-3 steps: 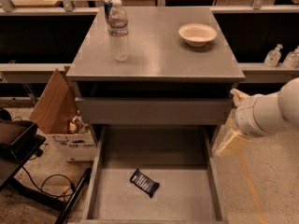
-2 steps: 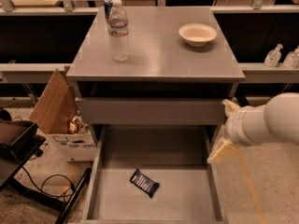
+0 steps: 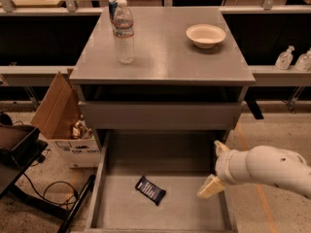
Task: Pick rxbar blueberry from middle drawer and place on counter
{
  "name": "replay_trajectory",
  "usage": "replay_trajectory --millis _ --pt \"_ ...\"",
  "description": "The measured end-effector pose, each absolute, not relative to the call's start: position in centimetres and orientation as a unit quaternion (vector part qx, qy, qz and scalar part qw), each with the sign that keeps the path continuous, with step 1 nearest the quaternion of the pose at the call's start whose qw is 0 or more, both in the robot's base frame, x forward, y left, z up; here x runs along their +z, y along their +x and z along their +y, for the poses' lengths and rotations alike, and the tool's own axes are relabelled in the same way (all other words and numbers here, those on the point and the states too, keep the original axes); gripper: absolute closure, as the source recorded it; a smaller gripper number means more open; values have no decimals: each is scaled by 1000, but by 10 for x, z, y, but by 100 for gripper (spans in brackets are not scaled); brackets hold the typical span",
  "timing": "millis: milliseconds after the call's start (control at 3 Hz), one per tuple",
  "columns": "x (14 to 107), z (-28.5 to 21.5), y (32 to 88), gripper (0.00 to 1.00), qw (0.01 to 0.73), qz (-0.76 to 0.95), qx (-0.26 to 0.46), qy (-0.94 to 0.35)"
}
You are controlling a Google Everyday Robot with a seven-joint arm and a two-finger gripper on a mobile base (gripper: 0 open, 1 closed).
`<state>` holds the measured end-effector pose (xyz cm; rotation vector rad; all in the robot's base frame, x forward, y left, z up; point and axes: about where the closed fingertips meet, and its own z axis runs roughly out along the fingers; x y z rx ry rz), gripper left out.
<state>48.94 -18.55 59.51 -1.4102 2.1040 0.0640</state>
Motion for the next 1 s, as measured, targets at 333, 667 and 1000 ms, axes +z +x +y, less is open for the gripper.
replay_trajectory --millis 333,667,1000 --pt "537 -174 495 0 302 798 54 -518" --pt "507 -162 504 0 287 800 75 -521" --pt "504 -158 504 0 284 799 78 -524"
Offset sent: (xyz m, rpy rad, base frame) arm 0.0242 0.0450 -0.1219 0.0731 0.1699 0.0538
